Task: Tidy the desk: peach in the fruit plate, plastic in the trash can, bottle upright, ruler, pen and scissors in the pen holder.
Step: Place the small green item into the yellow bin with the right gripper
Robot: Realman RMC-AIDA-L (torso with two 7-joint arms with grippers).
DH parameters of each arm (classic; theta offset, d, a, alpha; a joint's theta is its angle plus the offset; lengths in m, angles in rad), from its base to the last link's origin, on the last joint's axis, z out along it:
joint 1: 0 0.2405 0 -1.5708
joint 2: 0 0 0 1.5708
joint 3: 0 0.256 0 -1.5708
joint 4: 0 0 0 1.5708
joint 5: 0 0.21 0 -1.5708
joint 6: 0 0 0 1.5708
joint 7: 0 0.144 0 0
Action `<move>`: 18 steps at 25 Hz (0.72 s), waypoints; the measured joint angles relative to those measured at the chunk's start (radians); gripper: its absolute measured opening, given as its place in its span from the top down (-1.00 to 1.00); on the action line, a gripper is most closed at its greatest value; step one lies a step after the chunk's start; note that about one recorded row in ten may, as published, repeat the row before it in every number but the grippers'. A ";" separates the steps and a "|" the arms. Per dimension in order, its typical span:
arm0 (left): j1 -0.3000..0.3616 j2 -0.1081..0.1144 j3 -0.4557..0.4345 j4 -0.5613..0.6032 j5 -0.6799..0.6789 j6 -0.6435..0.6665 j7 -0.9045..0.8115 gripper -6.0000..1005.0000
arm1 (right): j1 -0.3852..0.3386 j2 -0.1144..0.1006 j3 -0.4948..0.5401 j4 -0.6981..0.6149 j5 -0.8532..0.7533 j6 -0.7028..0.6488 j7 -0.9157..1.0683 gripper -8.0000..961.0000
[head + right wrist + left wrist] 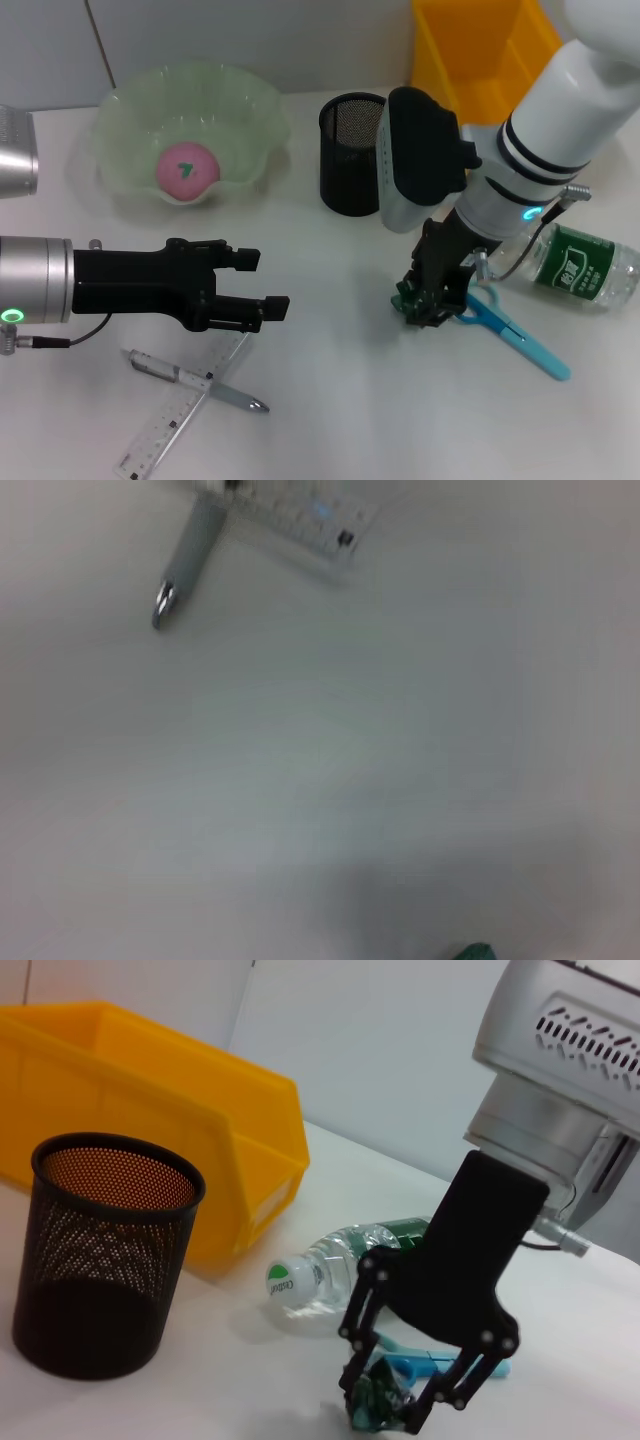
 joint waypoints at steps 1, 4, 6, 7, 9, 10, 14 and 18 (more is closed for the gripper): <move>0.000 0.000 0.000 0.000 0.000 0.000 0.000 -0.73 | 0.000 0.000 0.000 0.000 0.000 0.000 0.000 -0.09; 0.001 0.001 -0.010 0.000 0.000 0.000 0.000 -0.73 | -0.018 -0.002 0.043 -0.091 0.003 -0.068 0.018 0.00; 0.001 0.001 -0.010 0.000 0.000 0.000 0.000 -0.73 | -0.032 -0.003 0.086 -0.165 0.003 -0.119 0.031 0.04; 0.004 0.001 -0.016 0.000 -0.001 0.000 0.000 -0.73 | -0.040 -0.004 0.117 -0.215 0.003 -0.146 0.043 0.06; 0.005 0.001 -0.016 0.000 -0.001 0.000 0.000 -0.73 | -0.052 -0.006 0.184 -0.307 0.002 -0.183 0.070 0.09; 0.005 0.001 -0.017 0.000 -0.001 0.000 0.001 -0.73 | -0.059 -0.010 0.254 -0.381 -0.004 -0.199 0.097 0.10; 0.003 -0.004 -0.017 0.000 0.000 0.000 0.004 -0.73 | -0.058 -0.019 0.355 -0.450 -0.035 -0.187 0.147 0.16; 0.003 -0.004 -0.018 0.000 0.000 0.000 0.002 -0.73 | -0.052 -0.034 0.461 -0.482 -0.095 -0.099 0.221 0.24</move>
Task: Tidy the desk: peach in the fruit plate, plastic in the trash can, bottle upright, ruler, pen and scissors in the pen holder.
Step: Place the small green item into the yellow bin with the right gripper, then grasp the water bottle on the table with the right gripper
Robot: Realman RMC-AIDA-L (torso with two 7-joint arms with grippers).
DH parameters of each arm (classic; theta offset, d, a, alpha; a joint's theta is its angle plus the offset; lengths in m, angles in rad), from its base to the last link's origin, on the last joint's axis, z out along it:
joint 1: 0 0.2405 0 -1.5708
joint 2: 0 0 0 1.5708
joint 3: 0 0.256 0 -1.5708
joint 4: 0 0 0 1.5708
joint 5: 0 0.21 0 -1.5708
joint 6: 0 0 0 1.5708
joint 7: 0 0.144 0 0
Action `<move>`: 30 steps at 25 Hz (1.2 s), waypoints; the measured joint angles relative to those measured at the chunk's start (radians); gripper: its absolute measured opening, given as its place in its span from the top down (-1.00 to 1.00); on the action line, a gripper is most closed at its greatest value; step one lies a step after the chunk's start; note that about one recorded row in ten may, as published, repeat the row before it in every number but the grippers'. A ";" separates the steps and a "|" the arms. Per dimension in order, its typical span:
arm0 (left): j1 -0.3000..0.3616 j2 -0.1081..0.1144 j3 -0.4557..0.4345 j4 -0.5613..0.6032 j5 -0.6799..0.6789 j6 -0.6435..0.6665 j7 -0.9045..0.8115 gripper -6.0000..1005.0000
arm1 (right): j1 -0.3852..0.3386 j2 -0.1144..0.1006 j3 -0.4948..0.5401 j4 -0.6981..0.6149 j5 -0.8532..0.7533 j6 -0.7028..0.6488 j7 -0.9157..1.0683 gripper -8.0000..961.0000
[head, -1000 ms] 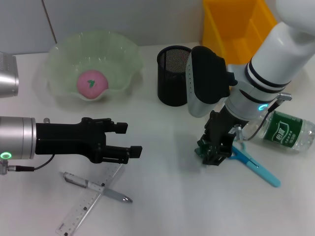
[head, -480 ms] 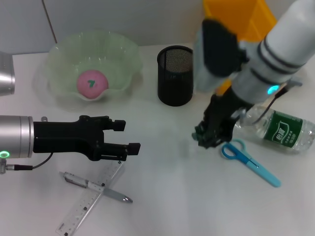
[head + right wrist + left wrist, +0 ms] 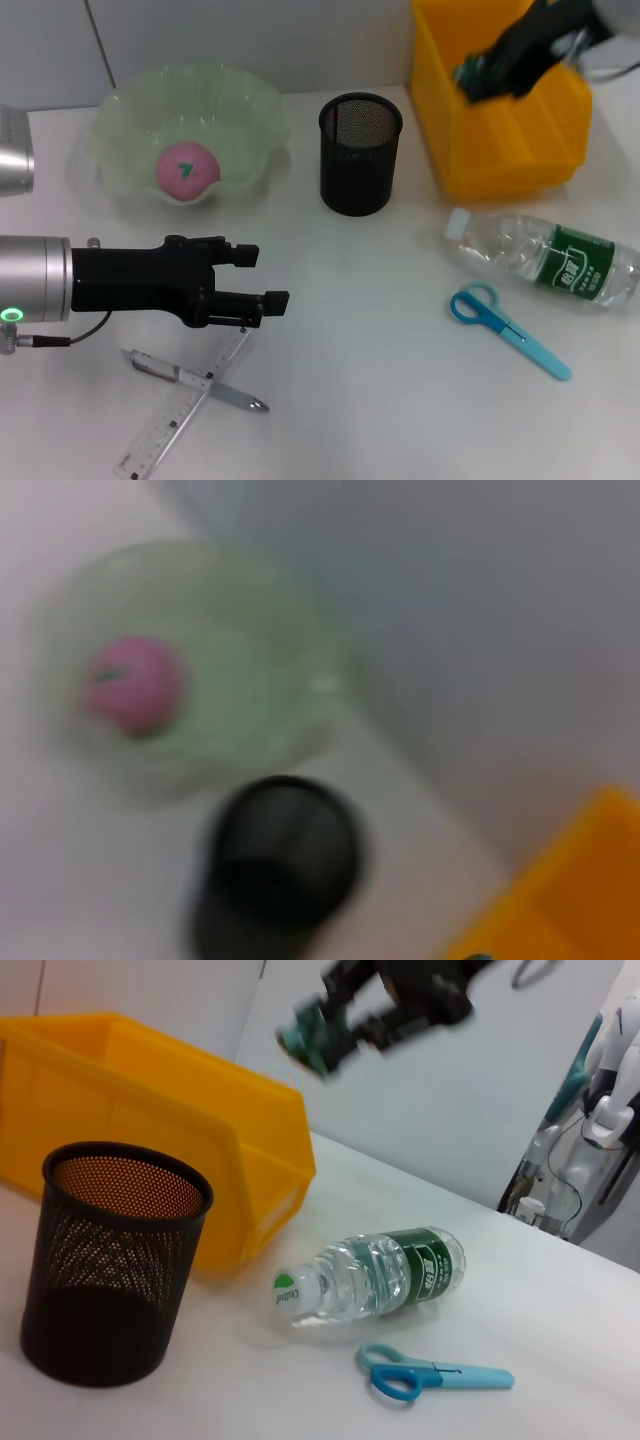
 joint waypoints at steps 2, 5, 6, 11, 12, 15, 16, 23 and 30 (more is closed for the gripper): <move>0.001 0.000 -0.003 0.000 0.000 0.003 -0.001 -0.73 | 0.003 -0.012 0.035 0.036 -0.075 0.105 0.054 0.27; 0.002 0.000 -0.005 0.000 0.000 0.005 -0.001 -0.73 | 0.011 -0.017 0.040 0.124 -0.138 0.202 0.081 0.33; 0.002 0.000 -0.005 0.000 0.000 0.005 -0.001 -0.73 | 0.011 -0.017 0.040 0.124 -0.138 0.202 0.081 0.34; 0.002 0.001 -0.005 0.000 0.000 0.006 -0.001 -0.73 | 0.034 -0.025 0.040 0.289 -0.156 0.329 0.084 0.40; 0.000 0.001 -0.005 -0.001 0.000 0.007 -0.002 -0.73 | 0.040 -0.028 0.041 0.324 -0.154 0.353 0.084 0.41; 0.000 0.001 -0.005 -0.001 0.000 0.008 -0.002 -0.73 | 0.041 -0.027 0.040 0.342 -0.150 0.372 0.084 0.32; -0.001 0.001 -0.005 -0.001 0.000 0.008 -0.003 -0.73 | 0.042 -0.024 0.038 0.345 -0.149 0.380 0.082 0.29; -0.002 0.001 -0.005 -0.002 0.000 0.008 -0.005 -0.73 | 0.042 -0.015 0.036 0.347 -0.148 0.390 0.078 -0.25; -0.001 0.001 -0.006 0.000 0.000 0.007 -0.010 -0.72 | 0.003 -0.023 0.050 0.188 -0.041 0.175 0.033 -0.42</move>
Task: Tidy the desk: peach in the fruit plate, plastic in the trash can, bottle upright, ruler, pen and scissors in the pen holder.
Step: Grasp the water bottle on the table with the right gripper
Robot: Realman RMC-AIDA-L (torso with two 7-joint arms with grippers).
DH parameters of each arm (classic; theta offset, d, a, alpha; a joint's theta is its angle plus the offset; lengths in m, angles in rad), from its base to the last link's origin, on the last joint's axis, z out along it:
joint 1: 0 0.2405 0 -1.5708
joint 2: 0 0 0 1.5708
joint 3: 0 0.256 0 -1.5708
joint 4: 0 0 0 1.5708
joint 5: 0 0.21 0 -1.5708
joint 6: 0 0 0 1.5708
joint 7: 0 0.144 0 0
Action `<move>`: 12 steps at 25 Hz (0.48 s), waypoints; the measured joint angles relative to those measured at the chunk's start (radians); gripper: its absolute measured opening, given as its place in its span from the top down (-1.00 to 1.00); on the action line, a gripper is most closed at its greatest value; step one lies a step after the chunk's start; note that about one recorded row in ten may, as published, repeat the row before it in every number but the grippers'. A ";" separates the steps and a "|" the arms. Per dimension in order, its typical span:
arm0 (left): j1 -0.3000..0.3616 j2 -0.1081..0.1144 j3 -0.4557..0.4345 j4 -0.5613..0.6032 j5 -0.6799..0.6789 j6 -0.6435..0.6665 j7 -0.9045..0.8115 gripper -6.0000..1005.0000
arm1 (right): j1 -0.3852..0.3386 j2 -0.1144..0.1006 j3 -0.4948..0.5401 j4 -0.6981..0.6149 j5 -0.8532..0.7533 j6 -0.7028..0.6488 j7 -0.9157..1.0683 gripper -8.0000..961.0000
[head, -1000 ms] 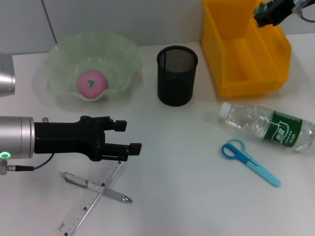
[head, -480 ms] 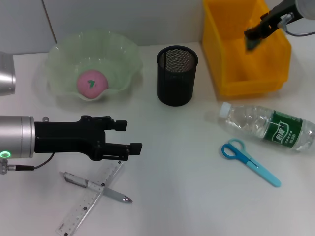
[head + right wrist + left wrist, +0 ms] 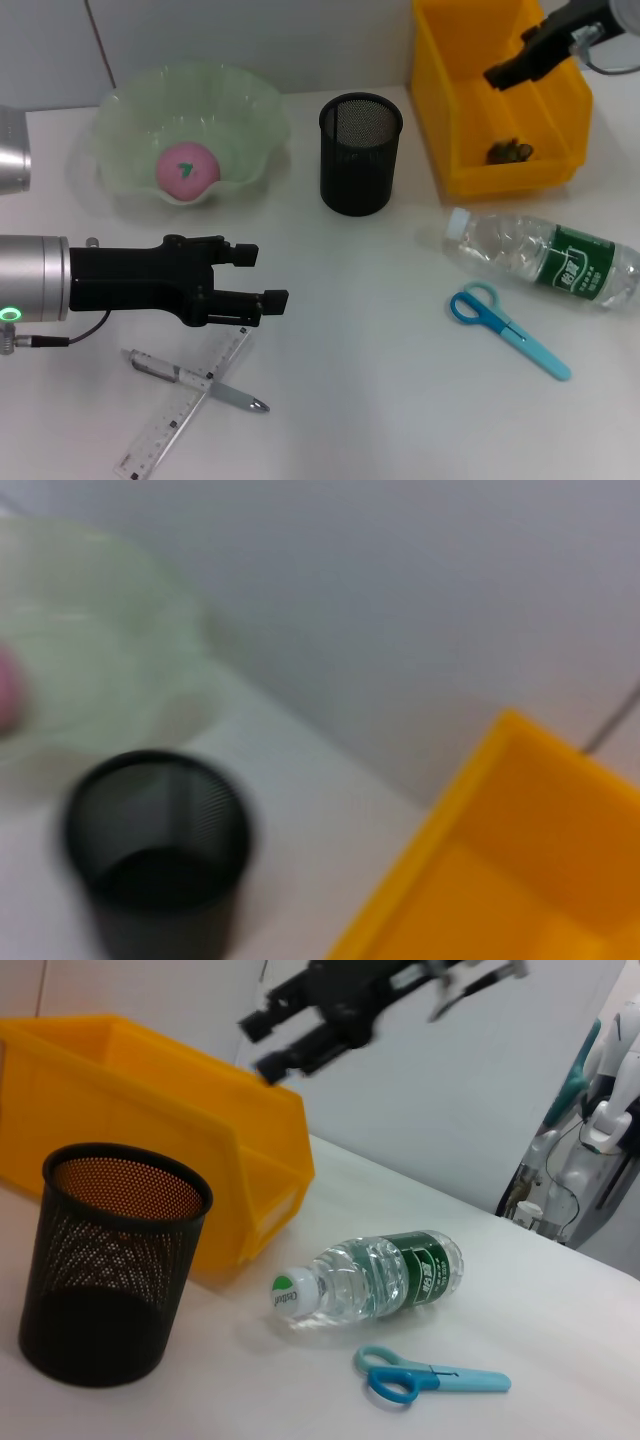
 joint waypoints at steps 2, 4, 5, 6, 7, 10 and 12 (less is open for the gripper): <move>0.000 0.001 0.000 -0.001 0.000 0.000 -0.003 -0.72 | -0.023 -0.004 0.037 -0.114 0.045 -0.206 -0.061 -0.42; 0.000 0.001 0.000 -0.001 0.000 0.000 -0.005 -0.72 | -0.028 -0.006 0.050 -0.149 0.046 -0.273 -0.079 -0.42; 0.000 0.001 0.000 -0.001 0.000 0.000 -0.005 -0.72 | -0.031 -0.008 0.060 -0.178 0.046 -0.335 -0.096 -0.42; 0.000 0.001 0.000 0.000 0.000 0.001 -0.006 -0.72 | -0.035 -0.010 0.066 -0.198 0.044 -0.385 -0.110 -0.42; 0.000 0.001 0.000 0.000 0.000 0.001 -0.006 -0.72 | -0.042 -0.012 0.071 -0.225 0.032 -0.480 -0.145 -0.42; 0.001 0.001 -0.001 0.000 -0.001 0.001 -0.010 -0.72 | -0.047 -0.013 0.073 -0.231 0.006 -0.533 -0.177 -0.42; 0.001 0.000 -0.019 0.000 -0.002 0.004 -0.017 -0.72 | -0.056 -0.010 0.069 -0.222 -0.054 -0.551 -0.222 -0.42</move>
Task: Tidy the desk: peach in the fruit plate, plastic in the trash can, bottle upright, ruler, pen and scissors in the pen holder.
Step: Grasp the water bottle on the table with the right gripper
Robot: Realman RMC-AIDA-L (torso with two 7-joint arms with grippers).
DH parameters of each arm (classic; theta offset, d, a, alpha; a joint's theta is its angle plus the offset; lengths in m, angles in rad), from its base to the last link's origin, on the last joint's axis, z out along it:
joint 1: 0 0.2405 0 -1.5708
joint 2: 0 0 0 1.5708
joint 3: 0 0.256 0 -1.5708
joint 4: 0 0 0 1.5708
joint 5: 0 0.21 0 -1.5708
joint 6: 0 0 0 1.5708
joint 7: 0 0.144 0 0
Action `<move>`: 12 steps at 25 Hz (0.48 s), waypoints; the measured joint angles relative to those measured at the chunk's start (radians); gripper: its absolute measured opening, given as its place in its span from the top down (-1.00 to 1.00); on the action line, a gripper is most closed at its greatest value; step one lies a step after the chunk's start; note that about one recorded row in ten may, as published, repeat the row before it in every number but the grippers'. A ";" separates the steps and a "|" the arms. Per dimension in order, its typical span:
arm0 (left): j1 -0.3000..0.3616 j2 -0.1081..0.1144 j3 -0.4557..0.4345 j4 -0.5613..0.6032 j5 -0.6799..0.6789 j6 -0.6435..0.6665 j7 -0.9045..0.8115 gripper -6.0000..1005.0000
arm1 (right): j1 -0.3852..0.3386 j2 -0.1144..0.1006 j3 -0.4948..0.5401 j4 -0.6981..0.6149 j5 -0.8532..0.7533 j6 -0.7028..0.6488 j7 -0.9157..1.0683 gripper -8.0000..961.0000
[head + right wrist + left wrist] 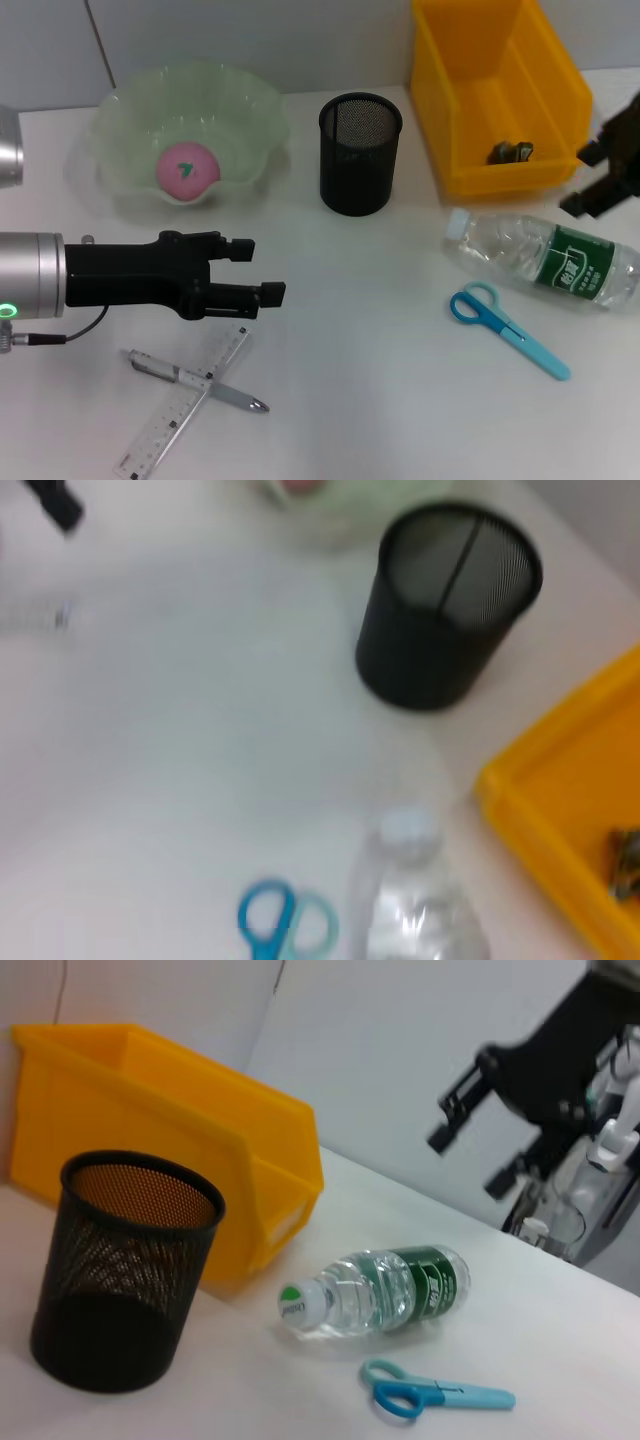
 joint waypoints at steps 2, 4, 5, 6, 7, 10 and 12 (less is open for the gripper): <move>0.000 -0.001 -0.006 0.000 0.000 0.001 0.000 -0.72 | -0.002 0.001 -0.002 0.008 -0.012 -0.001 -0.011 -0.42; 0.001 -0.002 -0.011 0.000 0.000 0.004 -0.005 -0.72 | -0.003 0.003 -0.010 0.030 -0.038 0.001 -0.031 -0.42; 0.002 -0.002 -0.011 0.000 0.000 0.004 -0.010 -0.72 | -0.003 0.004 -0.016 0.042 -0.050 0.006 -0.038 -0.42; 0.003 -0.002 -0.011 0.000 0.000 0.004 -0.015 -0.72 | -0.003 0.005 -0.023 0.054 -0.061 0.013 -0.045 -0.42; 0.004 -0.002 -0.012 0.000 0.000 0.004 -0.019 -0.72 | -0.003 0.006 -0.029 0.064 -0.069 0.021 -0.050 -0.42; 0.005 -0.002 -0.027 0.000 0.000 0.013 -0.024 -0.72 | -0.005 0.009 -0.061 0.122 -0.074 0.076 -0.061 -0.42; 0.005 -0.003 -0.032 0.000 0.000 0.015 -0.025 -0.72 | -0.006 0.009 -0.072 0.138 -0.075 0.091 -0.061 -0.42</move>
